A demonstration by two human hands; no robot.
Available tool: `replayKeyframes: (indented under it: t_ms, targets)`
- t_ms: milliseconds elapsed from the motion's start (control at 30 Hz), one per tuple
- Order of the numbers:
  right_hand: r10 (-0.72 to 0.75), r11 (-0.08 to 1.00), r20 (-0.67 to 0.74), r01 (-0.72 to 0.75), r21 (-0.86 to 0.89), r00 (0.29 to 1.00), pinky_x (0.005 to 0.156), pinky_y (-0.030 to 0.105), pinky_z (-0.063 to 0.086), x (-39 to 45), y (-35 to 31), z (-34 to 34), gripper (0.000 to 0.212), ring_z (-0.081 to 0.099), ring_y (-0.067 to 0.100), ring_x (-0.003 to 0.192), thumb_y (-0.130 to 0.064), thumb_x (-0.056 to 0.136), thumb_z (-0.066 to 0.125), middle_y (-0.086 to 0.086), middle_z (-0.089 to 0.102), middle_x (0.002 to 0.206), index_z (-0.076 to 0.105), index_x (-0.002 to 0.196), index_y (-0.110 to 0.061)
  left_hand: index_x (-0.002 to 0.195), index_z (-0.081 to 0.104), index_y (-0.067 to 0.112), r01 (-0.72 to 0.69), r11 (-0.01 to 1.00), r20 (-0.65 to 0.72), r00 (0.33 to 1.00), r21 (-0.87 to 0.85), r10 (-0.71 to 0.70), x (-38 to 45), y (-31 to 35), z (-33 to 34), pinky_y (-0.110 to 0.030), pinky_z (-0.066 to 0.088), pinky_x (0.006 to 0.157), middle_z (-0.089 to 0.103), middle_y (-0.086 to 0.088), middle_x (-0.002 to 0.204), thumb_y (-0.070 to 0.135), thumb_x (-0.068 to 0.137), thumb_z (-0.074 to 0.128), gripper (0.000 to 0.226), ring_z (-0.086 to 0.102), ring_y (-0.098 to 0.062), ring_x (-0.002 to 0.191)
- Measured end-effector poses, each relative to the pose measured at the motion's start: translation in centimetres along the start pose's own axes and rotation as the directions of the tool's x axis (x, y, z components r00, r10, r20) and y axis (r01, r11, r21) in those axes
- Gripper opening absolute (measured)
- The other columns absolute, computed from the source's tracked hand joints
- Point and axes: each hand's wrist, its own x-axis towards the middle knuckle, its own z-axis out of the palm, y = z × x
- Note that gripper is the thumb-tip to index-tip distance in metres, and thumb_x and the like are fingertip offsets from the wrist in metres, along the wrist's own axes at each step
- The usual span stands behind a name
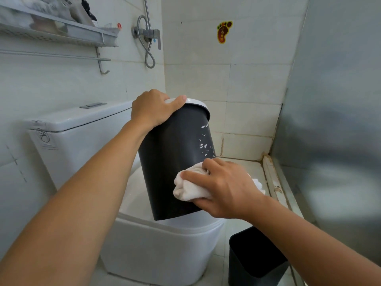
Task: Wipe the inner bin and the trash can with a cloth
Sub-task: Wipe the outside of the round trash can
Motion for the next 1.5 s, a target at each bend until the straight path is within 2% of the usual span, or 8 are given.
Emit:
replayKeyframes:
  t_ms: [267, 333, 567, 800, 867, 1033, 1167, 1500]
  targets:
    - [0.403, 0.914, -0.188, -0.383, 0.136, 0.896, 0.055, 0.029, 0.039, 3.8, 1.3, 0.2, 0.050, 0.056, 0.023, 0.072, -0.062, 0.089, 0.053, -0.001, 0.054, 0.088, 0.064, 0.132, -0.041, 0.056, 0.035, 0.015, -0.036, 0.997, 0.001, 0.999, 0.069, 0.036, -0.9, 1.5, -0.4, -0.035, 0.032, 0.057, 0.046, -0.002, 0.057, 0.078, 0.090, 0.048, 0.073, 0.045, -0.026, 0.057]
    - [0.384, 0.922, -0.184, -0.363, 0.136, 0.905, 0.054, 0.028, 0.038, 2.9, 1.0, 0.5, 0.049, 0.057, 0.023, 0.071, -0.061, 0.088, 0.056, -0.001, 0.055, 0.089, 0.065, 0.131, -0.038, 0.056, 0.035, 0.015, 0.005, 0.998, -0.005, 1.000, 0.068, -0.005, -0.9, 1.4, -0.4, -0.035, 0.032, 0.057, 0.046, -0.002, 0.057, 0.078, 0.089, 0.048, 0.072, 0.045, -0.027, 0.058]
    - [0.010, 0.999, -0.108, -0.005, 0.053, 0.994, 0.056, 0.035, 0.047, -1.6, 0.9, 1.0, 0.045, 0.051, 0.023, 0.072, -0.052, 0.088, 0.066, 0.001, 0.055, 0.090, 0.067, 0.130, -0.033, 0.055, 0.036, 0.016, 0.043, 0.998, -0.011, 0.999, 0.053, -0.043, -0.8, 0.7, -0.6, -0.033, 0.031, 0.054, 0.046, -0.001, 0.056, 0.075, 0.091, 0.047, 0.071, 0.044, -0.023, 0.055]
    - [0.379, 0.925, -0.226, -0.369, 0.089, 0.897, 0.052, 0.029, 0.041, 1.5, 2.5, 0.4, 0.048, 0.056, 0.025, 0.070, -0.059, 0.087, 0.062, 0.000, 0.055, 0.088, 0.066, 0.131, -0.039, 0.056, 0.029, 0.016, -0.058, 0.997, 0.004, 0.998, 0.052, 0.058, -1.5, 1.8, -0.7, -0.034, 0.028, 0.054, 0.037, 0.000, 0.053, 0.076, 0.090, 0.050, 0.072, 0.038, -0.023, 0.053]
    - [0.396, 0.918, -0.230, -0.380, 0.109, 0.889, 0.051, 0.030, 0.043, 1.3, 2.0, 0.7, 0.048, 0.056, 0.025, 0.069, -0.057, 0.087, 0.062, 0.000, 0.054, 0.087, 0.067, 0.130, -0.036, 0.056, 0.028, 0.017, -0.033, 0.998, 0.007, 0.999, 0.051, 0.033, -1.4, 1.7, -0.7, -0.034, 0.028, 0.054, 0.037, 0.001, 0.053, 0.077, 0.090, 0.050, 0.072, 0.038, -0.023, 0.053]
    - [0.060, 0.996, -0.163, -0.049, 0.071, 0.985, 0.059, 0.036, 0.048, -1.6, 0.5, 1.4, 0.051, 0.054, 0.026, 0.076, -0.047, 0.085, 0.069, 0.004, 0.057, 0.093, 0.067, 0.132, -0.029, 0.055, 0.028, 0.018, 0.061, 0.998, 0.025, 0.998, 0.009, -0.061, -0.5, 0.3, -0.7, -0.034, 0.028, 0.053, 0.035, 0.002, 0.053, 0.076, 0.089, 0.051, 0.071, 0.037, -0.023, 0.054]
    - [-0.023, 0.999, -0.165, 0.030, 0.040, 0.986, 0.061, 0.037, 0.045, -1.7, 0.5, 1.8, 0.045, 0.050, 0.026, 0.075, -0.044, 0.086, 0.066, 0.004, 0.056, 0.091, 0.070, 0.129, -0.027, 0.055, 0.028, 0.018, 0.079, 0.997, 0.029, 0.996, 0.001, -0.079, 0.0, -0.4, -0.4, -0.034, 0.029, 0.055, 0.036, 0.001, 0.054, 0.076, 0.090, 0.051, 0.071, 0.038, -0.023, 0.055]
    - [0.345, 0.938, -0.275, -0.335, 0.086, 0.897, 0.055, 0.028, 0.035, 3.4, 2.6, 1.4, 0.047, 0.056, 0.025, 0.071, -0.059, 0.087, 0.063, 0.002, 0.057, 0.089, 0.070, 0.127, -0.034, 0.055, 0.026, 0.018, 0.019, 1.000, 0.047, 0.999, -0.001, -0.019, -0.6, 0.4, -0.9, -0.034, 0.026, 0.053, 0.033, 0.002, 0.053, 0.074, 0.091, 0.053, 0.071, 0.035, -0.021, 0.053]
